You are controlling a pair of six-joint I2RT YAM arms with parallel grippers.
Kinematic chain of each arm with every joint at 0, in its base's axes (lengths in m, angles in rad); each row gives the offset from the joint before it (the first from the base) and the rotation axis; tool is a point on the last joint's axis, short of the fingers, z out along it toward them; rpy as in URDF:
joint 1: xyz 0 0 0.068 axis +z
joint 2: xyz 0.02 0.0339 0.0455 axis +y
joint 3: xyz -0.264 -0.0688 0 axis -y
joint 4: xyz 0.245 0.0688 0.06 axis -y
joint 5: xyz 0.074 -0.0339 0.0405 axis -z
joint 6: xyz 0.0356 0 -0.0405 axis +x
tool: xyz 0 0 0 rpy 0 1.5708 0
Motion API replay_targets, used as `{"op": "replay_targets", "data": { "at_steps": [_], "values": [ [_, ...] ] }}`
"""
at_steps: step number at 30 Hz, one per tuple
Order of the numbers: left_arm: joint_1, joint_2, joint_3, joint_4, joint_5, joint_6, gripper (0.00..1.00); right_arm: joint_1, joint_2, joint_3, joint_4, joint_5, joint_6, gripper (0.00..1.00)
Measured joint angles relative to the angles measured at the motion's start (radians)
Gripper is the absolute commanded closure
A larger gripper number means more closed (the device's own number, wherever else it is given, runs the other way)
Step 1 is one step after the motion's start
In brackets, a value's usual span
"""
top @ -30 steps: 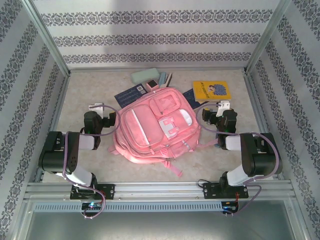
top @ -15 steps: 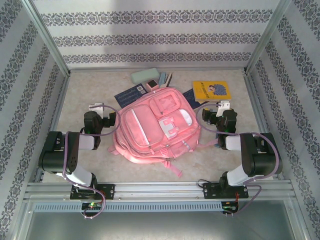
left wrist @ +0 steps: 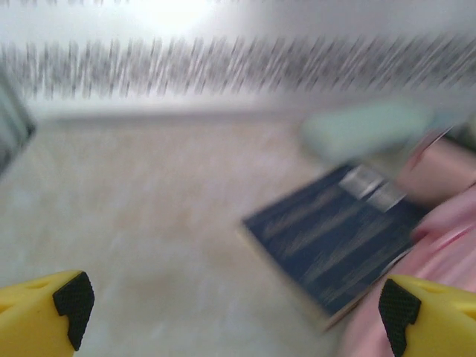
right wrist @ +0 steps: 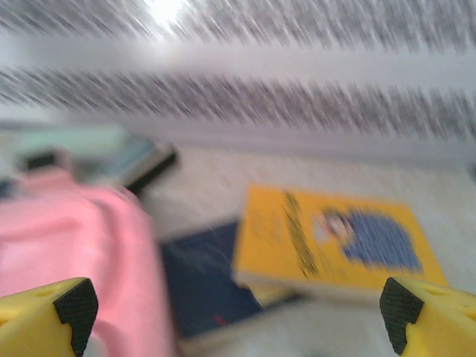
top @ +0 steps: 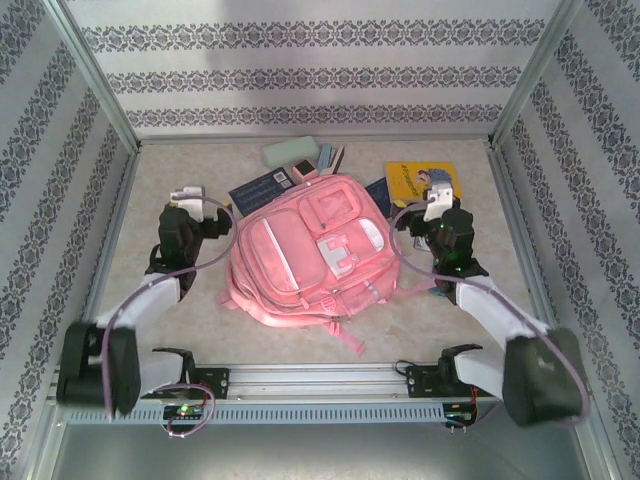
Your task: Pack the student bag
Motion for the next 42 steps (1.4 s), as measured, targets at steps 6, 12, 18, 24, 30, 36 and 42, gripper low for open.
{"op": "replay_targets", "data": {
  "at_steps": [6,12,18,24,30,36,42],
  "values": [
    [-0.115,-0.328,0.235,-0.361,0.002,-0.142,0.01,0.378,-0.282,0.137,-0.253,0.07,-0.001,0.02],
    [-0.242,-0.315,0.531,-0.891,-0.053,-0.324,0.01,0.527,-0.331,0.427,-0.68,0.173,0.197,0.02],
    [-0.242,-0.238,0.619,-1.225,-0.027,-0.496,0.01,0.449,-0.442,0.394,-0.904,0.052,0.426,0.02],
    [-0.237,-0.133,0.602,-1.347,-0.032,-0.541,0.01,0.449,-0.391,0.385,-1.118,0.004,0.53,0.02],
    [-0.164,0.06,0.509,-1.341,0.004,-0.552,0.12,0.486,-0.315,0.336,-1.238,-0.01,0.606,0.06],
    [-0.156,0.132,0.441,-1.273,0.074,-0.592,0.27,0.489,-0.241,0.213,-1.225,-0.025,0.718,0.18],
    [-0.156,0.203,0.384,-1.198,0.166,-0.639,0.26,0.508,-0.128,0.176,-1.172,-0.057,0.761,0.23]
  ]
}}
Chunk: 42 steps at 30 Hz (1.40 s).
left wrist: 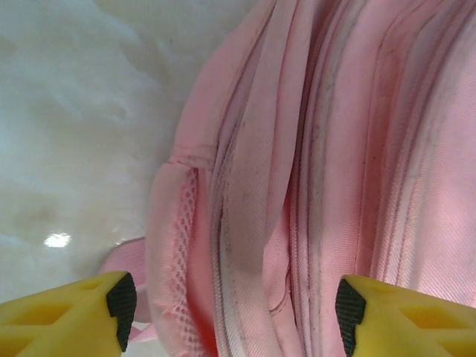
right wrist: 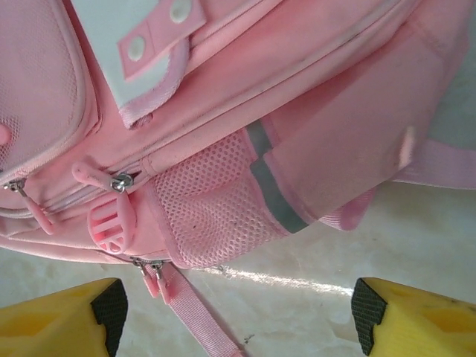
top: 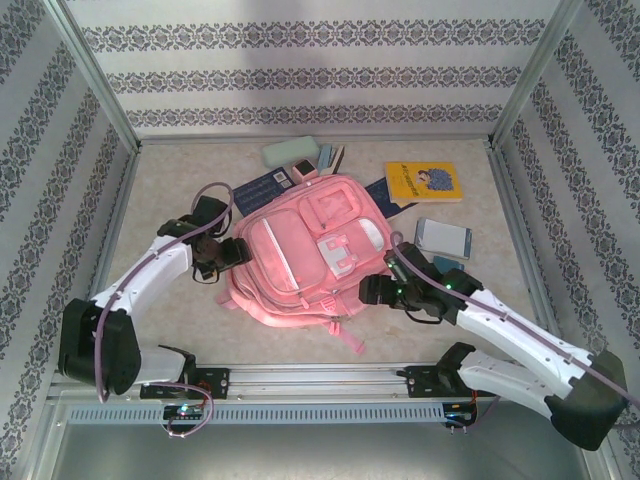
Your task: Pack the student bag
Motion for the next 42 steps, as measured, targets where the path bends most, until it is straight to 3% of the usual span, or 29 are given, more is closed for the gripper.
{"op": "replay_targets", "data": {
  "at_steps": [4,8,11,15,19,24,33,42],
  "values": [
    [0.0,-0.002,-0.007,0.005,0.0,-0.006,0.24,0.073,0.067,0.035,0.012,0.001,-0.087,0.19],
    [0.0,-0.003,-0.007,0.005,-0.005,-0.01,0.23,0.145,0.165,0.146,0.034,0.003,-0.231,0.26],
    [0.0,-0.016,-0.008,0.006,-0.009,-0.017,0.23,0.176,0.26,0.232,0.077,-0.003,-0.322,0.2],
    [0.0,-0.062,-0.008,0.006,-0.017,-0.021,0.22,0.197,0.412,0.347,0.131,-0.021,-0.391,0.33],
    [0.0,-0.132,-0.019,0.005,-0.018,-0.024,0.23,0.196,0.574,0.458,0.171,-0.073,-0.447,0.36],
    [0.0,-0.232,-0.036,0.005,-0.011,-0.021,0.25,0.196,0.745,0.555,0.203,-0.161,-0.479,0.38],
    [0.0,-0.343,-0.072,-0.022,0.019,0.001,0.26,0.194,0.893,0.645,0.219,-0.306,-0.493,0.61],
    [0.0,-0.348,-0.076,-0.022,0.037,0.03,0.26,0.167,0.925,0.647,0.241,-0.34,-0.48,0.59]
  ]
}}
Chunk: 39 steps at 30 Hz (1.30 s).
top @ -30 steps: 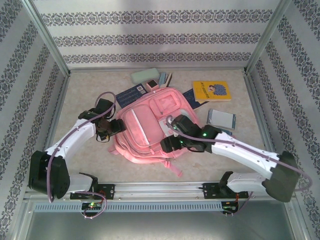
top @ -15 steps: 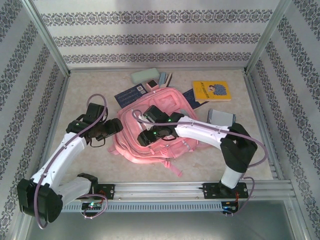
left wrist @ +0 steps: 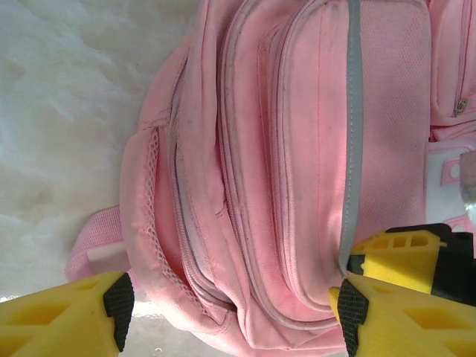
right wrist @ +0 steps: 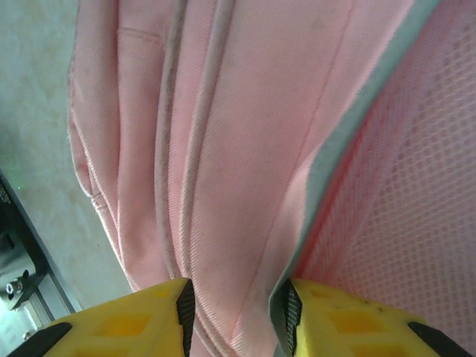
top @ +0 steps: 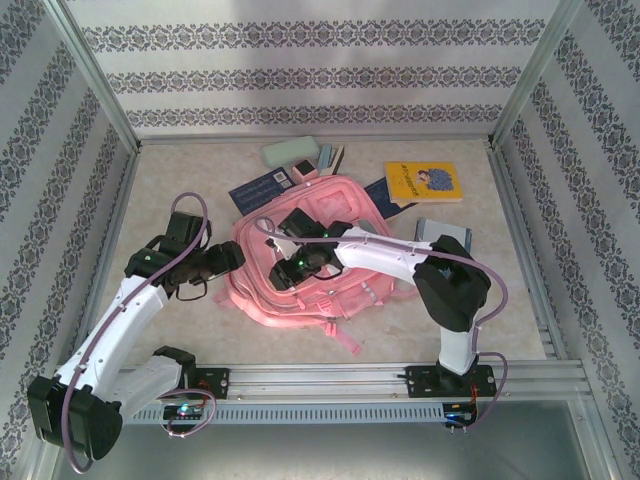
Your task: Pack the student bag
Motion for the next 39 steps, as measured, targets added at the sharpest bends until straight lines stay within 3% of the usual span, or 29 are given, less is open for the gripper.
{"op": "replay_targets", "data": {
  "at_steps": [8,13,21,28,39],
  "values": [
    [0.0,0.004,0.0,0.0,0.01,0.028,0.26,-0.046,0.0,-0.004,0.02,0.003,0.008,0.59],
    [0.0,0.01,0.0,0.001,0.02,0.041,0.28,-0.051,0.031,-0.001,0.037,-0.061,0.015,0.59],
    [0.0,0.01,0.0,0.0,0.036,0.053,0.31,-0.051,0.083,0.011,0.077,-0.133,0.045,1.0],
    [-0.023,-0.043,0.018,-0.026,0.063,0.064,0.38,-0.063,0.079,0.028,0.074,-0.151,0.089,1.0],
    [-0.179,-0.256,0.034,-0.079,0.074,-0.002,0.51,-0.118,0.068,0.223,0.019,-0.176,0.282,1.0]
  ]
}}
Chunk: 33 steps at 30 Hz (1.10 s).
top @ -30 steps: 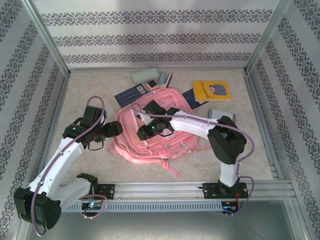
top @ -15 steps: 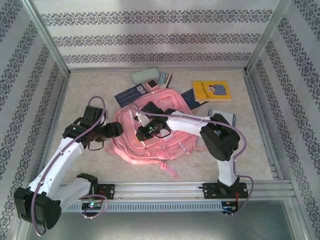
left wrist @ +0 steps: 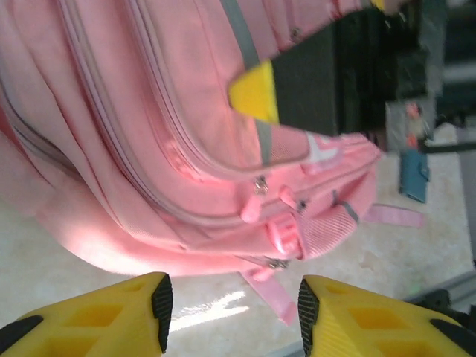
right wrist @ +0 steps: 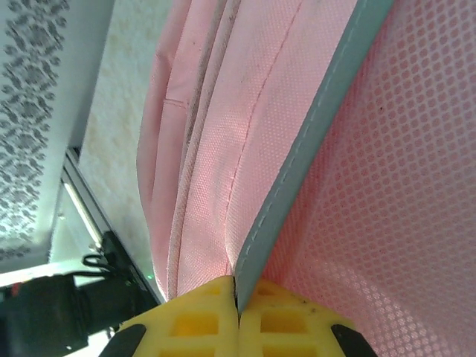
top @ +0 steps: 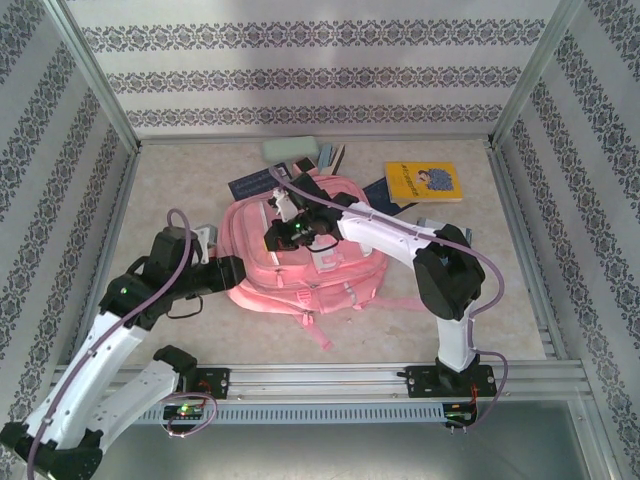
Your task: Pack the student bag
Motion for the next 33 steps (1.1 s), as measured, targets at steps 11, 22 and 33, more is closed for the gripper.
{"op": "replay_targets", "data": {
  "at_steps": [11,22,33],
  "values": [
    [-0.318,0.007,-0.143,0.007,-0.104,-0.099,0.48,-0.034,0.0,0.052,-0.008,-0.017,0.144,1.0],
    [-0.536,0.144,-0.233,0.227,-0.246,-0.135,0.43,-0.082,-0.006,0.062,0.023,-0.079,0.241,1.0],
    [-0.554,0.23,-0.317,0.436,-0.285,-0.156,0.46,-0.105,-0.019,0.049,0.092,-0.082,0.335,1.0]
  ]
}}
